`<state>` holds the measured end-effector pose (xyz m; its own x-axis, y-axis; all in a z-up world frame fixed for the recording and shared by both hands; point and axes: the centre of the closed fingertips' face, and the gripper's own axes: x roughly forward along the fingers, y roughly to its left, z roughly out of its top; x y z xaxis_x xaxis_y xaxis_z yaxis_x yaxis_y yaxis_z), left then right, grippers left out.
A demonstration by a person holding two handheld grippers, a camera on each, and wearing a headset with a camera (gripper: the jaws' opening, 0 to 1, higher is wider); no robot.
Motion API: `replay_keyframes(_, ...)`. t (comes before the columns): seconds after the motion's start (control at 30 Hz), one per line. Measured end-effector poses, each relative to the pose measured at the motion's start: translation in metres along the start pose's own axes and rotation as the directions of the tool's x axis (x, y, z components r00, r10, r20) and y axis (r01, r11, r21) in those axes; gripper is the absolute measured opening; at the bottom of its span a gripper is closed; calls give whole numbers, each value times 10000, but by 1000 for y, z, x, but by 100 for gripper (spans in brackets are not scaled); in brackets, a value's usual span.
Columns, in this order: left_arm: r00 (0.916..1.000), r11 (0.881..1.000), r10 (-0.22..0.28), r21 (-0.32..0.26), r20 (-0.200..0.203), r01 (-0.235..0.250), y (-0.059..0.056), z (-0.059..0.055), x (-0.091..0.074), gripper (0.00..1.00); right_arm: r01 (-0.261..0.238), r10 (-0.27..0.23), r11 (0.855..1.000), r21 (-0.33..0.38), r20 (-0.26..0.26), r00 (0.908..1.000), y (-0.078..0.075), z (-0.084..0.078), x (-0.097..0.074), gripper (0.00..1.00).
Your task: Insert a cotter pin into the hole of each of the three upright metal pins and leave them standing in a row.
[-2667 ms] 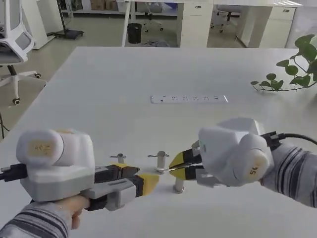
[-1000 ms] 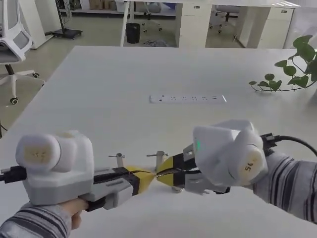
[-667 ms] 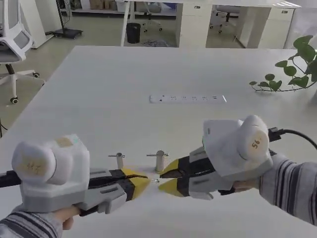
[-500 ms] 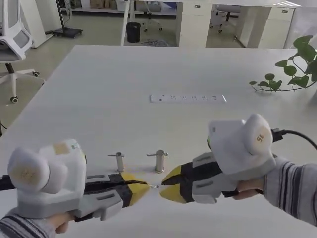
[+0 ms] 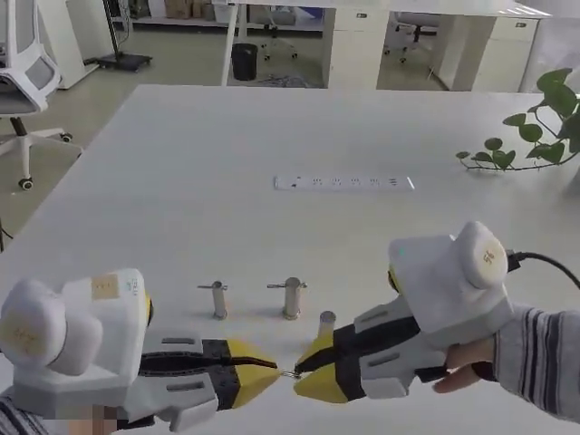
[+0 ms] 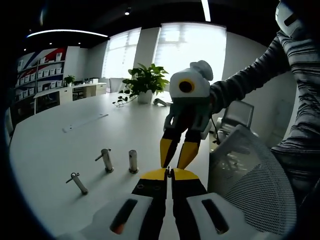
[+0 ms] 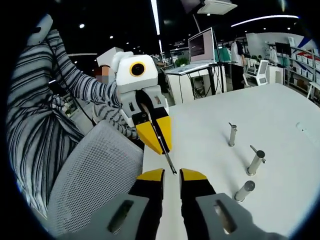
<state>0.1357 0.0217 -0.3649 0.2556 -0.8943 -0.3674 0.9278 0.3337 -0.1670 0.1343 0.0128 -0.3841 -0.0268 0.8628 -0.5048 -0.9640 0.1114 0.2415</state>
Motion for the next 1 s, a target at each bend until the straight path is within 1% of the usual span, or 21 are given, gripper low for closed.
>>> replay_keyframes(0.07,10000,10000,-67,-1,21,67,-2,0,0,0,-58,58,10000,7,72,10000,1,1,0,6)
replay_keyframes(0.13,9996,9997,-193,-135,222,196,-4,4,-1,0,-68,68,10000,14,45,10000,2,1,1,5)
replay_keyframes(0.23,9991,9995,-278,-147,334,283,-7,7,-1,0,-187,185,9997,135,145,9997,6,2,1,5)
replay_keyframes(0.3,9986,9992,-343,-206,410,352,-9,8,-1,0,-287,286,9996,79,137,9995,9,3,2,3)
replay_keyframes(0.37,9974,9985,-381,-363,613,404,-10,11,-1,0,-279,279,9996,-16,98,9996,11,3,3,1)
replay_keyframes(0.4,9970,9982,-423,-398,645,449,-11,11,-1,0,-269,269,9996,-27,105,9996,11,4,2,0)
replay_keyframes(0.57,9981,9983,-447,-352,431,462,-12,6,-2,0,-277,278,9996,-70,79,9996,11,5,0,0)
replay_keyframes(0.67,9978,9979,-445,-441,501,467,-13,5,-2,0,-320,321,9992,-246,47,9995,12,6,-2,0)
replay_keyframes(0.73,9980,9982,-449,-381,446,466,-14,5,-1,0,-332,331,9989,-337,-51,9994,13,5,-2,0)
replay_keyframes(0.8,9982,9983,-427,-370,421,443,-14,5,-1,0,-284,275,9974,-663,-143,9995,13,4,-2,0)
replay_keyframes(0.87,9984,9984,-423,-365,372,437,-14,4,0,0,-266,256,9974,-668,-155,9996,13,4,-2,0)
replay_keyframes(0.93,9991,9991,-307,-266,286,315,-12,3,1,0,-258,245,9967,-772,-177,9995,12,3,-3,0)
replay_keyframes(1.0,9996,9996,-119,-258,260,126,-8,2,2,2,-213,161,9917,-1271,-420,9990,12,1,-3,0)
